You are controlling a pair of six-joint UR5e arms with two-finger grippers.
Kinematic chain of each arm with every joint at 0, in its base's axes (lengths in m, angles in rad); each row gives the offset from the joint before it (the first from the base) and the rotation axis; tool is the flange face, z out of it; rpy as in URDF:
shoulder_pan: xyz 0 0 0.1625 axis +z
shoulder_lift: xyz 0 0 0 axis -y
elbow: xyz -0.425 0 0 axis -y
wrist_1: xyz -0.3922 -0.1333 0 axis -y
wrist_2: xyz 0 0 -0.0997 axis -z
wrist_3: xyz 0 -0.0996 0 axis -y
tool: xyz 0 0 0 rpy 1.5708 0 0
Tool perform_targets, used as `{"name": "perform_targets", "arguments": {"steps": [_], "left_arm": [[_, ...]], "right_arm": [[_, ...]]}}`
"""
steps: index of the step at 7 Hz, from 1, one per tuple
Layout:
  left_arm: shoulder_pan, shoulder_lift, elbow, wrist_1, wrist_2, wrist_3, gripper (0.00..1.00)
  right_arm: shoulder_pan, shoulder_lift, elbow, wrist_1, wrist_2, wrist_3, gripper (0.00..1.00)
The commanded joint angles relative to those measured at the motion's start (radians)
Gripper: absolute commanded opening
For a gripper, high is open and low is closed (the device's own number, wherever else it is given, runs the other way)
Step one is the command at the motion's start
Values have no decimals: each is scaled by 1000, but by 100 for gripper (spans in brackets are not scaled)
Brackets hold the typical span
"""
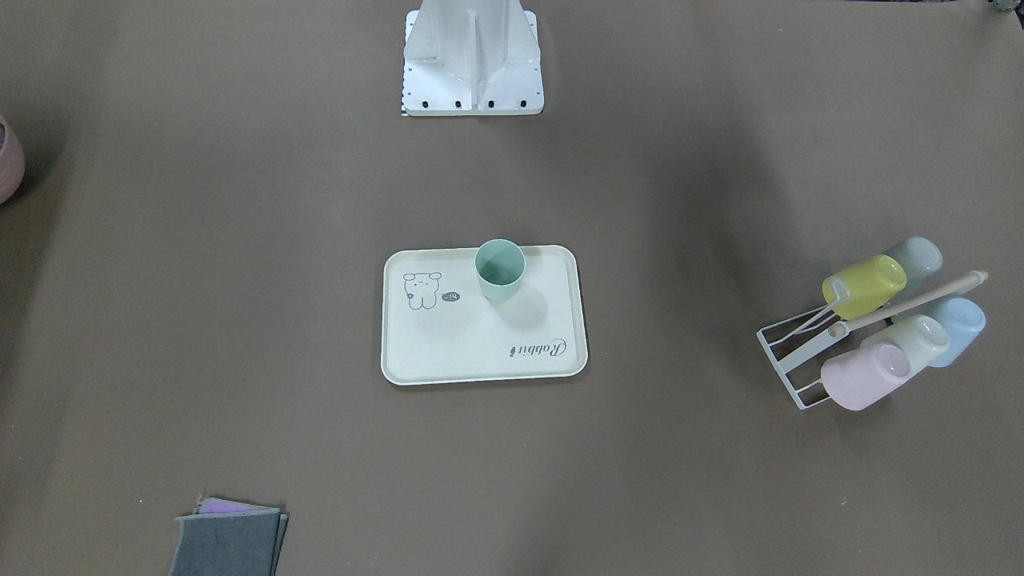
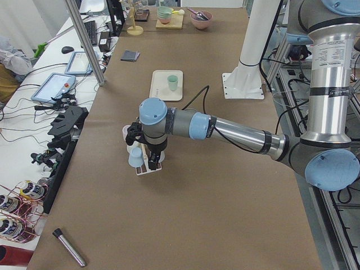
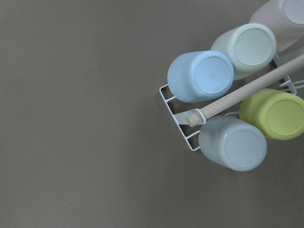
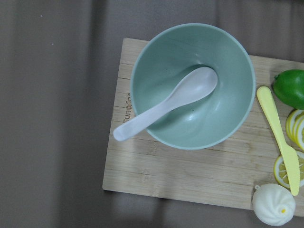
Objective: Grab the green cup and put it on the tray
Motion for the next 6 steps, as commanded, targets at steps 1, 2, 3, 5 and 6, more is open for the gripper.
{"name": "perform_targets", "arguments": {"steps": [1,2,3,5,6], "left_arm": [[0,42,50,-8,14,1,98],[0,16,93,-9,26,-2,98],[-6,-12,87,4,26,-6,98],[-27,-4,80,32,16,-6,98],[-27,0,77,32,16,-14,98]], "right_arm": [[0,1,-1,0,-2,0,100],[0,1,-1,0,-2,0,100],[0,0,-1,0,-2,-1,100],[0,0,-1,0,-2,0,100],[0,0,-1,0,-2,0,100]]}}
